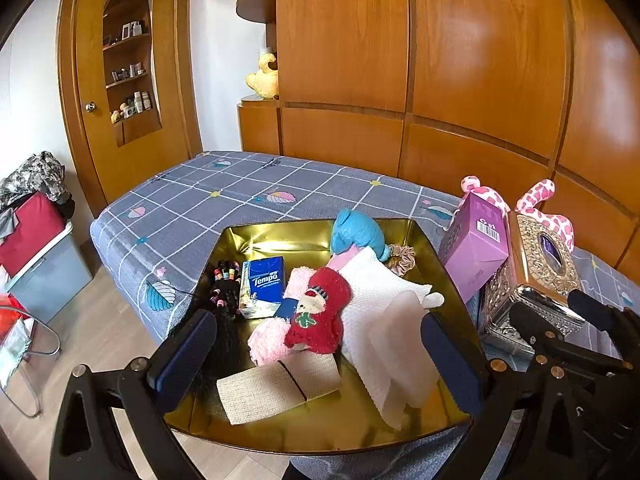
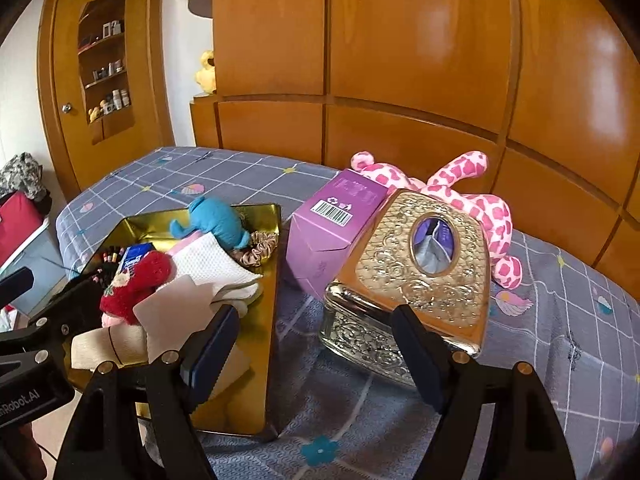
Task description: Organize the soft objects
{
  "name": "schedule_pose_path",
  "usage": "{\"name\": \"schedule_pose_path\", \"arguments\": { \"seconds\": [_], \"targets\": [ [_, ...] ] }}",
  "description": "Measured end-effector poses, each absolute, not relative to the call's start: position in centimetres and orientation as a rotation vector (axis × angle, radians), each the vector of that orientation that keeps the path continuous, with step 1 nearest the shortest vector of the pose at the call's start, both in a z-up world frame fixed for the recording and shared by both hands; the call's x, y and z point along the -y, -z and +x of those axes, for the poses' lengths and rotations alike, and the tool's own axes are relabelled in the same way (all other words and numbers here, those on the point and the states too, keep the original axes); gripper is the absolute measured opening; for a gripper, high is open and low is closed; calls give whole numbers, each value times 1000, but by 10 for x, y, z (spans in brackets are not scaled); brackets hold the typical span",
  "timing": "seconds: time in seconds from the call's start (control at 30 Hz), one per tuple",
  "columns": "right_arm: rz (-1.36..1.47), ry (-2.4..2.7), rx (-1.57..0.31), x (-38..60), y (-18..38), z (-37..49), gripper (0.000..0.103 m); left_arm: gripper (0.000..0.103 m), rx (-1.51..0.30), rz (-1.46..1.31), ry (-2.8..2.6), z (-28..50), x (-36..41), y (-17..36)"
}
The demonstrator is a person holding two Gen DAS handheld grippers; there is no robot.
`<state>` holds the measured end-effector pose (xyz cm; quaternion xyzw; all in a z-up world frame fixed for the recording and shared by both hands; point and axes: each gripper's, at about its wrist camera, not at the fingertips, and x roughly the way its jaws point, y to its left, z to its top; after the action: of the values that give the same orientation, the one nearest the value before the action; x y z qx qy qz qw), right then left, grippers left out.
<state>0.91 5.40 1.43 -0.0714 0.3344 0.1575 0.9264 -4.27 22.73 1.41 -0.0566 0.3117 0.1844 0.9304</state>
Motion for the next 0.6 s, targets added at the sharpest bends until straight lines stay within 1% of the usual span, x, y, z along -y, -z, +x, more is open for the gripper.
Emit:
{"name": "schedule_pose_path", "arguments": {
  "seconds": [0.6],
  "targets": [
    [-142, -311, -676, -52, -16, 8, 80, 103, -645, -117, -383, -42, -228, -12]
  ]
}}
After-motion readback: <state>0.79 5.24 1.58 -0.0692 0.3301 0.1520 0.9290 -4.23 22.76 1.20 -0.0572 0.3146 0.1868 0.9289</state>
